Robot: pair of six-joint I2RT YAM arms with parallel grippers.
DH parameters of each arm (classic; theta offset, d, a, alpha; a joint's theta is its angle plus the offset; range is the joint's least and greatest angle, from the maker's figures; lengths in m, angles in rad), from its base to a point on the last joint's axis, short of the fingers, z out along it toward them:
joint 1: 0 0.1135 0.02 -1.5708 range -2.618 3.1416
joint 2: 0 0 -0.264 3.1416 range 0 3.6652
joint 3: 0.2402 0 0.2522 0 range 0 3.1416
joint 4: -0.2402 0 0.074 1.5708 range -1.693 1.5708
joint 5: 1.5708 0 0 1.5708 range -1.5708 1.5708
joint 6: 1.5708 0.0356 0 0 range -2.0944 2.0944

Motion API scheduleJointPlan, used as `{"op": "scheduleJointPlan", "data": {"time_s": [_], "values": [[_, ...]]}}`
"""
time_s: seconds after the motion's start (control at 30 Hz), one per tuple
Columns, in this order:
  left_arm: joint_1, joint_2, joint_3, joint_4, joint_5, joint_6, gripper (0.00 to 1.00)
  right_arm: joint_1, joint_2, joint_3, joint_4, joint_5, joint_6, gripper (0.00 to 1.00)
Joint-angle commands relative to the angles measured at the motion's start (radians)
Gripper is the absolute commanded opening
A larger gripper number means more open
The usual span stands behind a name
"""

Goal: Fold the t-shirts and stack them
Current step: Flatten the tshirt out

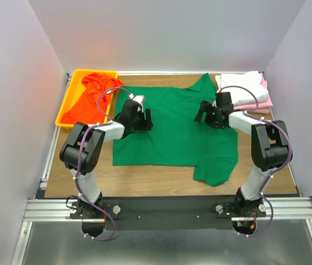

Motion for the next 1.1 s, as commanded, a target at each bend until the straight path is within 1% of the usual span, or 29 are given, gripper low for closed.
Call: {"op": "scheduleJointPlan", "data": {"time_s": [0.0, 0.17, 0.37, 0.43, 0.53, 0.6, 0.73, 0.77, 0.83, 0.87, 0.97, 1.0, 1.07], "values": [[0.011, 0.071, 0.072, -0.047, 0.043, 0.040, 0.75, -0.032, 0.081, 0.050, -0.016, 0.037, 0.016, 1.00], [0.028, 0.140, 0.176, -0.084, 0.042, 0.069, 0.76, -0.039, 0.136, 0.136, -0.019, 0.022, -0.006, 1.00], [0.057, 0.195, 0.298, -0.136, 0.000, 0.100, 0.75, -0.038, 0.167, 0.205, -0.027, -0.026, -0.041, 1.00], [0.057, 0.198, 0.354, -0.163, -0.013, 0.112, 0.75, -0.039, 0.146, 0.219, -0.030, -0.059, -0.056, 1.00], [0.057, 0.174, 0.376, -0.178, -0.019, 0.120, 0.75, -0.039, 0.107, 0.222, -0.033, -0.085, -0.071, 1.00], [0.053, 0.122, 0.375, -0.178, -0.033, 0.120, 0.75, -0.039, 0.049, 0.204, -0.036, -0.102, -0.081, 1.00], [0.031, 0.005, 0.318, -0.178, -0.059, 0.103, 0.75, -0.036, -0.051, 0.141, -0.036, -0.133, -0.065, 1.00], [0.025, -0.038, 0.278, -0.178, -0.065, 0.097, 0.75, -0.035, -0.068, 0.126, -0.034, -0.148, -0.061, 1.00], [0.011, -0.075, 0.227, -0.172, -0.064, 0.075, 0.75, -0.023, -0.101, 0.076, -0.036, -0.161, -0.052, 1.00], [0.007, -0.107, 0.166, -0.152, -0.064, 0.066, 0.75, -0.009, -0.109, 0.058, -0.034, -0.165, -0.045, 1.00], [-0.007, -0.158, 0.065, -0.111, -0.061, 0.032, 0.75, 0.013, -0.141, -0.006, -0.030, -0.159, -0.035, 1.00], [-0.012, -0.168, 0.002, -0.092, -0.064, 0.023, 0.75, 0.029, -0.147, -0.022, -0.028, -0.155, -0.035, 1.00], [-0.018, -0.196, -0.053, -0.074, -0.069, 0.000, 0.75, 0.048, -0.164, -0.066, -0.021, -0.147, -0.027, 1.00]]}}
